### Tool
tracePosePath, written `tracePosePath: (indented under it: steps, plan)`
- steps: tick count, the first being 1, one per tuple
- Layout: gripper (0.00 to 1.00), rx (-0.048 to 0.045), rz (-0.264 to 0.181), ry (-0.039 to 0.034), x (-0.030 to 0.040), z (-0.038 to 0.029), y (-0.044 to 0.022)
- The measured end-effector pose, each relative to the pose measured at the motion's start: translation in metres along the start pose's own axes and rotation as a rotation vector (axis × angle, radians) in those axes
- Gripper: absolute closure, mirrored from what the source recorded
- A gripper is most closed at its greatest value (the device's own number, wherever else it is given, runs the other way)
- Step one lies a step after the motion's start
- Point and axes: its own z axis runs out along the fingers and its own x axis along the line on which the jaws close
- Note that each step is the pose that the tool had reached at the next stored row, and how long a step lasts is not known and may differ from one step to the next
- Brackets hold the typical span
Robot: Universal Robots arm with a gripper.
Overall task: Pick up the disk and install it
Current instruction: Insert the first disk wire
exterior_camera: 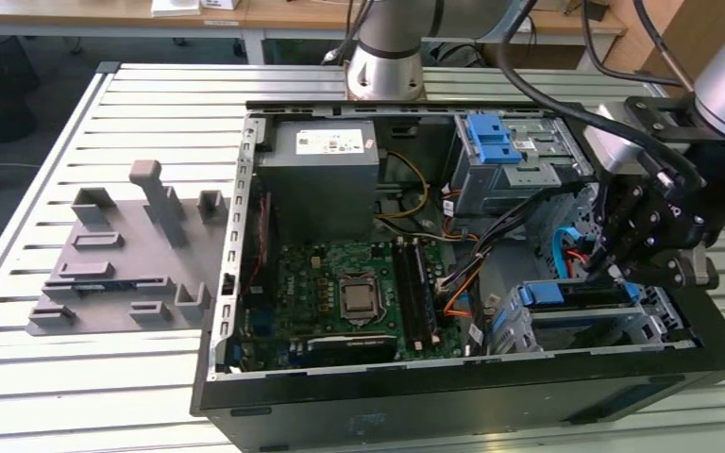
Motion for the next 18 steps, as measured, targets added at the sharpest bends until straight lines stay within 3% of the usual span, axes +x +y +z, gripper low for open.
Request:
tracePosePath:
  steps: [18]
  plan:
    - [0.84,0.0,0.001,0.0001,0.0025,0.0016,-0.0029]
